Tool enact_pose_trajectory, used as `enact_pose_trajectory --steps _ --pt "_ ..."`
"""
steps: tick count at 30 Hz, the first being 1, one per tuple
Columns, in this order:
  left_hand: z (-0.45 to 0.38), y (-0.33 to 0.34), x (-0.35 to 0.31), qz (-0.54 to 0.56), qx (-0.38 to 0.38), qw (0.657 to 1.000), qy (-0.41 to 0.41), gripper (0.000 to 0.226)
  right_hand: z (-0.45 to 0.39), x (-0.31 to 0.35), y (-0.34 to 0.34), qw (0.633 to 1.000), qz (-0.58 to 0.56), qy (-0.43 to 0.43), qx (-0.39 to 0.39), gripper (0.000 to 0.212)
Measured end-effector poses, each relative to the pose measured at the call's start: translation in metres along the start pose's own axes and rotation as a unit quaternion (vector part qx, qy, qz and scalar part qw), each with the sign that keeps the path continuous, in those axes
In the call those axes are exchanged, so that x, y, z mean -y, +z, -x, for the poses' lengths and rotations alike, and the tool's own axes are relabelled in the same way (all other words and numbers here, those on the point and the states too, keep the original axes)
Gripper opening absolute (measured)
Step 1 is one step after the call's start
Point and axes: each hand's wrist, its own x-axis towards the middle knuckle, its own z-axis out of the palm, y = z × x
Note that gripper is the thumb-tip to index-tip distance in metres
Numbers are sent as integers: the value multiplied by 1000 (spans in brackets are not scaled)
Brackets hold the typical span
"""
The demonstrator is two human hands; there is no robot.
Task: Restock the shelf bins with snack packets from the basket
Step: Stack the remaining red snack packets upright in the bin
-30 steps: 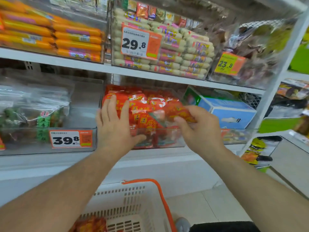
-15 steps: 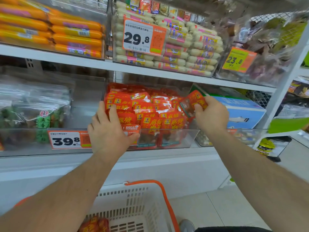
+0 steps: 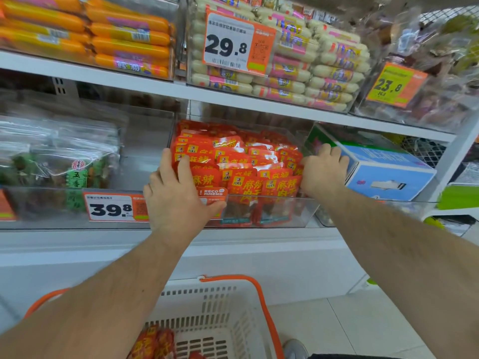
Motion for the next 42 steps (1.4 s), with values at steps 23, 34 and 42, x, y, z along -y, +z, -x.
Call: enact_pose_trajectory --steps 23,34,42 --pt "78 2 74 148 16 978 143 52 163 136 16 866 -407 -268 -112 13" --pt "143 43 193 73 444 890 -73 30 290 231 134 772 -414 -131 464 16" --pt "155 60 216 92 452 880 -114 26 320 276 164 583 -492 71 643 45"
